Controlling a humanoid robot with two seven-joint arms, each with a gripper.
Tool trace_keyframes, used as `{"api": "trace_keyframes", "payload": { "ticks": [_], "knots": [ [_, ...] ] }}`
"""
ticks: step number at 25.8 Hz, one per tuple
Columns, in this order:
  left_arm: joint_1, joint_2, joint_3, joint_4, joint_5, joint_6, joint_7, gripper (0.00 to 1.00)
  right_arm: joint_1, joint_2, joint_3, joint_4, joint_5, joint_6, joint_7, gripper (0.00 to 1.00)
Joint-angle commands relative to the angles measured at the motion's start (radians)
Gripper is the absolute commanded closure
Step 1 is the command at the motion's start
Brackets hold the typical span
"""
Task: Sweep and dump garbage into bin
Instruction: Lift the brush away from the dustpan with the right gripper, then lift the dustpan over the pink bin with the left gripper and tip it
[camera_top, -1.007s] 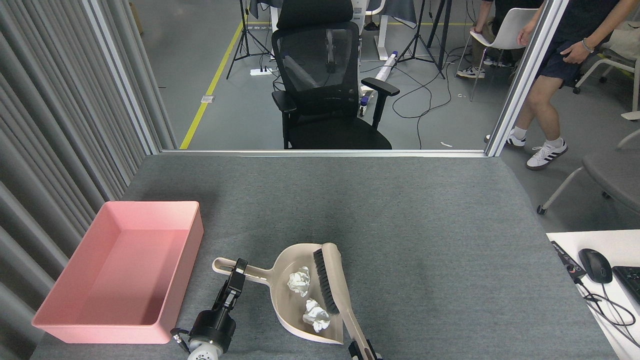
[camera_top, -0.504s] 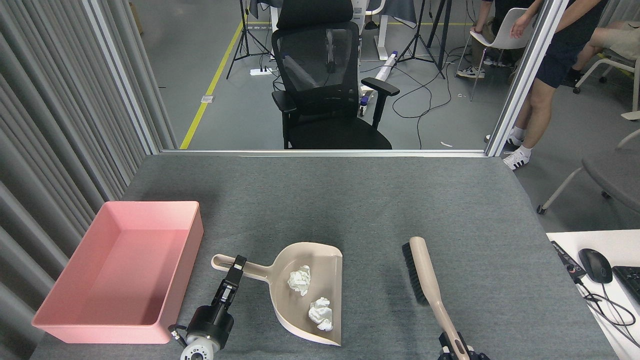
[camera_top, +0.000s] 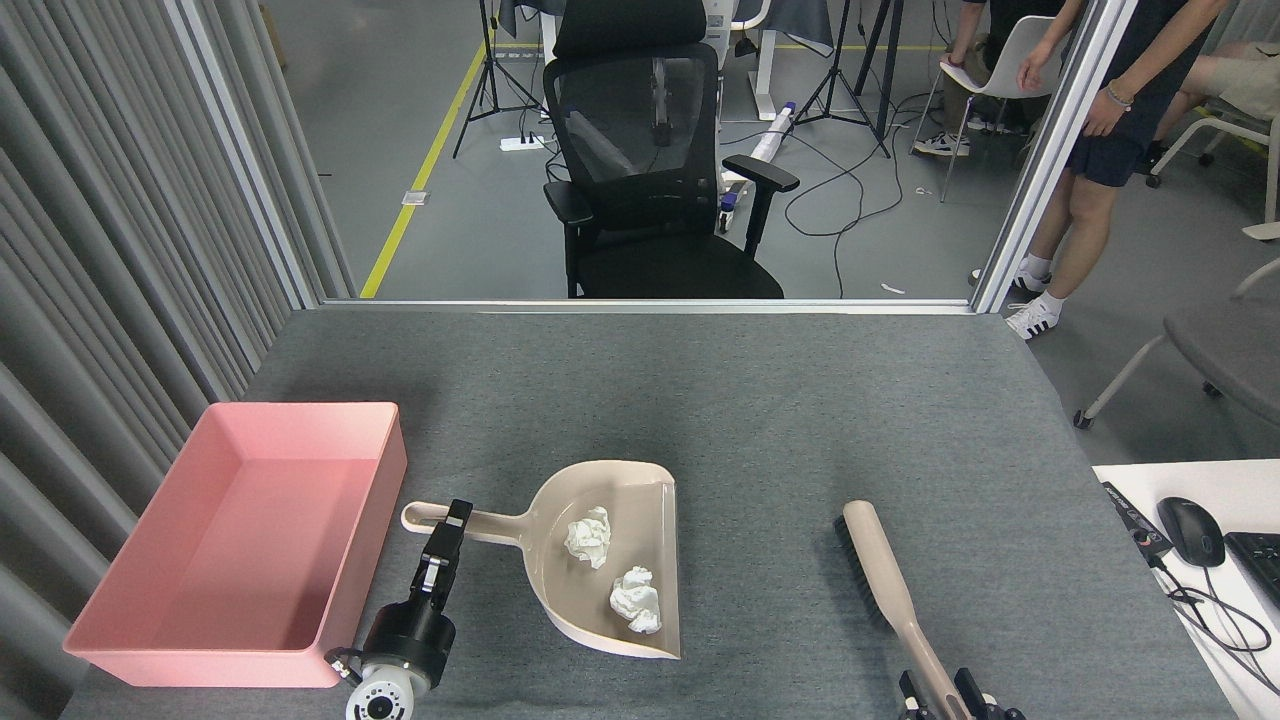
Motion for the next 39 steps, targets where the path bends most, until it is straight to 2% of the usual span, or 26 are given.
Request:
{"api": "trace_keyframes", "payload": {
  "ticks": [1, 6, 15, 18, 22, 28, 33, 36, 39],
  "knots": [
    [0.001, 0.0, -0.006, -0.062, 0.003, 0.054, -0.017, 0.93, -0.003, -0.002, -0.003, 0.004, -0.005, 0.006, -0.001, 0.22],
    [0.0, 0.0, -0.006, -0.16, 0.005, 0.15, -0.052, 0.93, -0.003, -0.003, -0.032, 0.001, -0.007, -0.002, -0.001, 0.04],
    [0.003, 0.012, 0.005, -0.237, 0.017, 0.189, -0.089, 0.93, -0.02, -0.002, -0.035, -0.011, -0.007, -0.008, -0.006, 0.04],
    [0.003, 0.043, 0.016, -0.304, 0.086, 0.267, -0.111, 0.93, -0.022, -0.003, -0.033, -0.011, -0.007, -0.008, -0.006, 0.04],
    [-0.003, 0.13, 0.017, -0.364, 0.147, 0.362, -0.129, 0.94, -0.023, -0.005, -0.033, -0.011, -0.007, -0.008, -0.006, 0.04],
    [0.001, 0.324, 0.056, -0.336, 0.279, 0.364, -0.132, 0.94, -0.023, -0.009, -0.035, -0.042, -0.011, -0.019, -0.003, 0.04],
    [-0.01, 0.486, 0.116, -0.234, 0.408, 0.348, -0.177, 0.94, -0.025, -0.009, -0.035, -0.062, -0.019, -0.019, -0.001, 0.04],
    [-0.059, 0.587, 0.125, -0.123, 0.479, 0.337, -0.187, 0.94, -0.031, -0.011, -0.035, -0.062, -0.021, -0.02, 0.0, 0.04],
    [-0.103, 0.653, 0.123, -0.001, 0.498, 0.273, -0.224, 0.94, -0.031, -0.011, -0.035, -0.062, -0.019, -0.02, 0.0, 0.04]
  ]
}}
